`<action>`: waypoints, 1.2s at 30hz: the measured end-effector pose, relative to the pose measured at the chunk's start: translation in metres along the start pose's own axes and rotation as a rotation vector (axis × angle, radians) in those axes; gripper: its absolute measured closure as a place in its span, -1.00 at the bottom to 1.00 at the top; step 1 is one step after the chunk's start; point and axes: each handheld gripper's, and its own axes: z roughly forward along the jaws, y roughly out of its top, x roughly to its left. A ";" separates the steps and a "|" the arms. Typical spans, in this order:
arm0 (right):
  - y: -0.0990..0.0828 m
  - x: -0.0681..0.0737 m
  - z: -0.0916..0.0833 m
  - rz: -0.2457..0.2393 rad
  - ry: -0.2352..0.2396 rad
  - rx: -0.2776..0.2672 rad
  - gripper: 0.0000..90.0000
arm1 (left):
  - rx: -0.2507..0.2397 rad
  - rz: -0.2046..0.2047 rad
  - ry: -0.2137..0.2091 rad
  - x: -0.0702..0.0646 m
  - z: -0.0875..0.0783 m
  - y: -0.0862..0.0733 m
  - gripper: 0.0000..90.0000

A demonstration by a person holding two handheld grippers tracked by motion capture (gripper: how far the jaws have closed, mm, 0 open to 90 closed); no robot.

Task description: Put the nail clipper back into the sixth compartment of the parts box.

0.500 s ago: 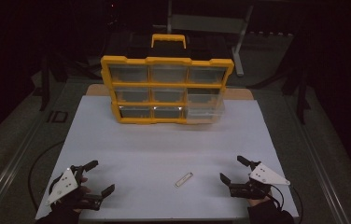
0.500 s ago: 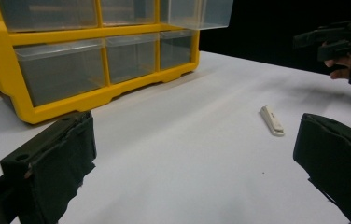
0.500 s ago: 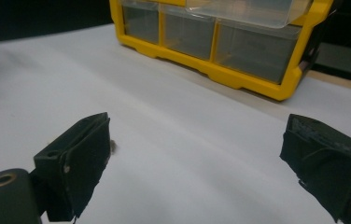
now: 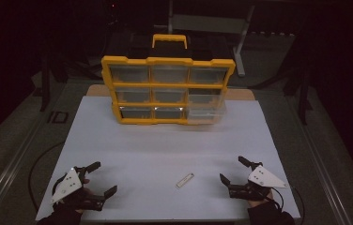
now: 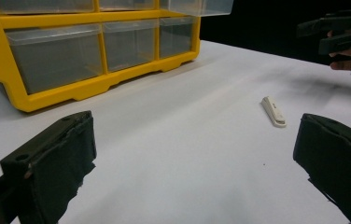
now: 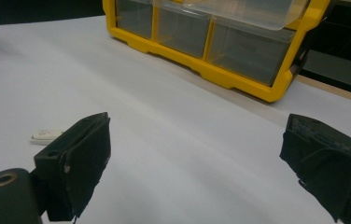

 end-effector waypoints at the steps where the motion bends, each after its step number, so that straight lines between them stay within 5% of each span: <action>1: 0.000 0.000 0.000 0.005 -0.002 -0.002 -0.81 | 0.004 -0.002 0.001 0.000 0.000 0.000 -1.00; 21: 0.002 -0.001 -0.003 0.019 -0.027 -0.007 -0.81 | 0.007 -0.004 0.019 -0.005 0.000 0.006 -1.00; 36: 0.004 0.002 -0.003 0.015 -0.034 -0.008 -0.81 | 0.025 0.001 -0.020 -0.020 0.016 0.028 -1.00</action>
